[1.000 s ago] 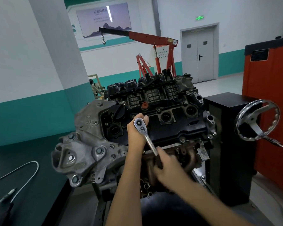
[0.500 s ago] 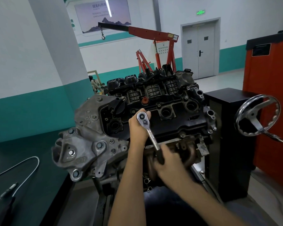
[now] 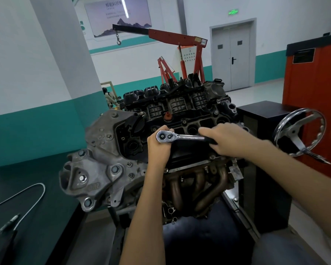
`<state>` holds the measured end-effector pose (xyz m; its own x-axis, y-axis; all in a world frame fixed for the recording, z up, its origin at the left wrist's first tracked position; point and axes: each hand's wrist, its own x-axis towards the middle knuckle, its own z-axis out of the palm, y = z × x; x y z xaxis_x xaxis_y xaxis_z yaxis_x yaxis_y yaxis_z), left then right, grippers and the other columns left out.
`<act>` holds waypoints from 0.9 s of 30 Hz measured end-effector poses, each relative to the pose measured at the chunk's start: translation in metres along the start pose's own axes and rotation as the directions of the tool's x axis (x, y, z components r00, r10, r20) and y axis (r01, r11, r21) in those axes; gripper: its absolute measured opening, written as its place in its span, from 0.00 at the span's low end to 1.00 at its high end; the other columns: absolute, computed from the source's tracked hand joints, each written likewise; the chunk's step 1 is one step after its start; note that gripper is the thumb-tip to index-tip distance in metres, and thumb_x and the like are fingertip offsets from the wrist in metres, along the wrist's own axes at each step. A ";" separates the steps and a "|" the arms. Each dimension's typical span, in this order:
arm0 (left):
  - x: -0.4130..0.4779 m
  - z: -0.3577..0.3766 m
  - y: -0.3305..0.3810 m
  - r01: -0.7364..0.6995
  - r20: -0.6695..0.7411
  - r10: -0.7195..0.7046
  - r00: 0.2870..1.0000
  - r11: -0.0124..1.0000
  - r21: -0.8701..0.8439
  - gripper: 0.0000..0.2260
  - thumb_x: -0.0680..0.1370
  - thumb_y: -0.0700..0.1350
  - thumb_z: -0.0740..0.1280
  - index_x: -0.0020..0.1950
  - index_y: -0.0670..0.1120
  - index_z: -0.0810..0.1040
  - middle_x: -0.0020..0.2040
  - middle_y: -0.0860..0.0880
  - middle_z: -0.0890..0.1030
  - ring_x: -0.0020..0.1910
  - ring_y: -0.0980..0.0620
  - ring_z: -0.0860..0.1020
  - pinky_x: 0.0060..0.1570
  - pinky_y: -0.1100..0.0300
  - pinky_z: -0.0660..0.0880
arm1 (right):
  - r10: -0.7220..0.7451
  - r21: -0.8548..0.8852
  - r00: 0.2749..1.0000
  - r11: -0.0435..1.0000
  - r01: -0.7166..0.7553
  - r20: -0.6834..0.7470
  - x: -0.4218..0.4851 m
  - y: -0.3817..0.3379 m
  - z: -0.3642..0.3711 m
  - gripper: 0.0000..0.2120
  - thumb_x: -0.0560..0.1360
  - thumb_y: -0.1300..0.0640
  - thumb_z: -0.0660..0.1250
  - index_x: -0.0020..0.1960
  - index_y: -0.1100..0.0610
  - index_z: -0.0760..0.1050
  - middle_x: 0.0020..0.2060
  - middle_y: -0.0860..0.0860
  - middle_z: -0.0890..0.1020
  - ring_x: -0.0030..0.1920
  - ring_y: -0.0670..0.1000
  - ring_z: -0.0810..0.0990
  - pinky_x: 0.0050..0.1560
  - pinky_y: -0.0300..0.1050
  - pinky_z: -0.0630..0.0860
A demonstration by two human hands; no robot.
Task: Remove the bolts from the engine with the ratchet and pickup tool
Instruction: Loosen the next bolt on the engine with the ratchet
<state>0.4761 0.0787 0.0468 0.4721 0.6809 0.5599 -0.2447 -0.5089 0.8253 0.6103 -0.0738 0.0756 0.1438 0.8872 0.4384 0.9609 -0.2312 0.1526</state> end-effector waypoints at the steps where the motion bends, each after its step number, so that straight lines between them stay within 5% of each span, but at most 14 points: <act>1: -0.001 0.000 -0.001 0.011 -0.022 -0.012 1.000 0.999 -0.030 0.23 0.77 0.34 0.64 0.28 0.53 0.60 0.27 0.57 0.63 0.29 0.59 0.61 0.30 0.67 0.60 | 0.037 0.042 0.999 0.998 -0.036 -0.017 -0.006 -0.008 0.008 0.13 0.75 0.57 0.64 0.58 0.51 0.66 0.33 0.46 0.72 0.34 0.51 0.75 0.31 0.38 0.66; 3: -0.003 0.002 -0.002 0.023 -0.066 -0.026 0.997 0.999 -0.048 0.21 0.78 0.35 0.65 0.31 0.51 0.61 0.28 0.57 0.63 0.30 0.59 0.61 0.31 0.66 0.60 | 0.154 0.243 0.987 0.960 -0.139 -0.042 -0.028 -0.039 0.035 0.14 0.74 0.57 0.64 0.57 0.51 0.66 0.35 0.50 0.75 0.37 0.55 0.77 0.33 0.40 0.68; 6: -0.005 0.007 -0.001 -0.013 -0.086 0.010 0.996 0.999 -0.035 0.22 0.79 0.35 0.65 0.32 0.49 0.57 0.29 0.56 0.58 0.31 0.58 0.57 0.32 0.62 0.56 | 0.342 0.695 0.939 0.668 -0.265 0.029 -0.048 -0.105 0.069 0.13 0.73 0.59 0.65 0.53 0.50 0.66 0.33 0.50 0.75 0.32 0.51 0.75 0.30 0.37 0.68; 10: -0.004 0.006 0.002 -0.032 -0.114 0.036 0.993 0.999 0.034 0.17 0.78 0.34 0.64 0.33 0.39 0.60 0.33 0.47 0.57 0.27 0.60 0.57 0.27 0.68 0.57 | 0.430 0.896 0.902 0.380 -0.232 0.051 -0.035 -0.165 0.087 0.14 0.73 0.63 0.62 0.58 0.53 0.69 0.33 0.49 0.76 0.32 0.45 0.77 0.34 0.40 0.76; 12: -0.005 0.003 0.001 -0.043 -0.091 0.048 0.995 0.998 0.053 0.17 0.78 0.34 0.64 0.33 0.36 0.60 0.34 0.46 0.56 0.27 0.60 0.56 0.27 0.68 0.57 | 0.384 0.878 0.920 0.412 -0.244 0.076 -0.037 -0.154 0.081 0.14 0.73 0.64 0.63 0.57 0.54 0.69 0.33 0.49 0.75 0.30 0.43 0.75 0.31 0.31 0.72; 15: -0.003 0.001 0.000 -0.010 -0.041 0.011 0.999 1.000 0.027 0.19 0.78 0.35 0.65 0.32 0.43 0.58 0.30 0.51 0.58 0.27 0.59 0.57 0.28 0.67 0.56 | 0.249 0.714 0.964 0.658 -0.239 0.093 -0.043 -0.095 0.060 0.18 0.73 0.62 0.64 0.61 0.53 0.68 0.35 0.51 0.72 0.30 0.48 0.72 0.29 0.30 0.67; 18: 0.000 0.002 0.002 -0.006 -0.018 0.006 1.000 1.000 0.017 0.23 0.77 0.32 0.64 0.27 0.51 0.63 0.24 0.57 0.64 0.26 0.61 0.63 0.30 0.70 0.61 | 0.106 0.262 0.992 0.958 -0.120 0.068 -0.027 -0.028 0.020 0.17 0.74 0.58 0.64 0.62 0.52 0.66 0.37 0.50 0.74 0.35 0.52 0.77 0.35 0.42 0.73; 21: -0.003 0.000 0.003 -0.009 -0.018 0.009 1.000 1.000 0.005 0.26 0.77 0.31 0.63 0.24 0.55 0.67 0.23 0.58 0.68 0.26 0.62 0.65 0.31 0.70 0.62 | -0.008 -0.032 1.000 0.999 0.008 0.004 -0.002 -0.003 -0.007 0.14 0.76 0.56 0.62 0.60 0.49 0.64 0.35 0.46 0.72 0.38 0.52 0.77 0.36 0.43 0.68; 24: -0.005 -0.002 -0.001 0.012 -0.049 -0.014 0.999 0.999 -0.053 0.22 0.78 0.35 0.65 0.29 0.50 0.62 0.26 0.57 0.64 0.30 0.58 0.62 0.33 0.64 0.61 | 0.067 0.033 0.997 0.997 -0.065 -0.050 -0.015 -0.024 0.012 0.13 0.75 0.56 0.63 0.57 0.50 0.64 0.38 0.50 0.76 0.41 0.56 0.79 0.38 0.45 0.72; 27: -0.008 0.004 -0.003 -0.028 -0.046 0.028 0.999 1.000 -0.002 0.21 0.79 0.37 0.65 0.30 0.50 0.60 0.25 0.57 0.62 0.30 0.57 0.60 0.32 0.63 0.59 | 0.312 0.502 0.950 0.821 -0.273 0.005 -0.047 -0.077 0.049 0.14 0.74 0.57 0.64 0.56 0.51 0.65 0.35 0.49 0.75 0.36 0.54 0.78 0.35 0.43 0.72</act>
<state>0.4764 0.0728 0.0400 0.4252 0.6903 0.5854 -0.2594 -0.5267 0.8095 0.5414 -0.0782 0.0002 0.4381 0.7727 0.4593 0.8683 -0.2315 -0.4388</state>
